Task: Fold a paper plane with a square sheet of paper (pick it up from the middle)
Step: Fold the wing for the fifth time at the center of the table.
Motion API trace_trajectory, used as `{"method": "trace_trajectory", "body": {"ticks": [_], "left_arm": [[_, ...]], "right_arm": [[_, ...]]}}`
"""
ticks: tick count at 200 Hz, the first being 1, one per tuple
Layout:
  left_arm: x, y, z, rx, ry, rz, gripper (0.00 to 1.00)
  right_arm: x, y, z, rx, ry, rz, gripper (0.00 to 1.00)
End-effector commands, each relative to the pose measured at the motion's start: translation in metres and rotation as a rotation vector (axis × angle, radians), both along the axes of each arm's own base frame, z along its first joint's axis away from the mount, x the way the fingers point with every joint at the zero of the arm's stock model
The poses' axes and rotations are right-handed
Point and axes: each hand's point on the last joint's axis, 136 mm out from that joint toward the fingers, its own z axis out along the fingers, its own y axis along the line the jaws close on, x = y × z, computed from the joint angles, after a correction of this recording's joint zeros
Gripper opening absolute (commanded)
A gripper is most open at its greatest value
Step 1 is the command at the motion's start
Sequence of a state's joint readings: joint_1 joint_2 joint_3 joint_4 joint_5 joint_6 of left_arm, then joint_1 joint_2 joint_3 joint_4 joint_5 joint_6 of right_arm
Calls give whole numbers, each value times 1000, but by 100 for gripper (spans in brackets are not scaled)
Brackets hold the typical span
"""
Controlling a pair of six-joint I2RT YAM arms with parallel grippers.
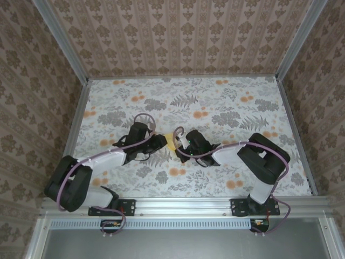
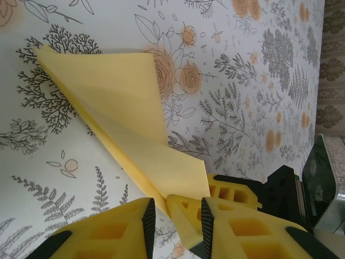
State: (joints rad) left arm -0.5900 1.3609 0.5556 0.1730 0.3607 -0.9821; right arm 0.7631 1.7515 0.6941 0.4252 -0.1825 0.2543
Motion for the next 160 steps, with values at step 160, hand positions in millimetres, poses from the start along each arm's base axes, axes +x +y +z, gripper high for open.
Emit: {"method": "trace_trajectory", "body": {"ticks": [160], "left_arm": [[1, -19, -28, 17, 62, -46, 22]], "right_arm": [[-5, 10, 11, 113, 153, 21, 27]]}}
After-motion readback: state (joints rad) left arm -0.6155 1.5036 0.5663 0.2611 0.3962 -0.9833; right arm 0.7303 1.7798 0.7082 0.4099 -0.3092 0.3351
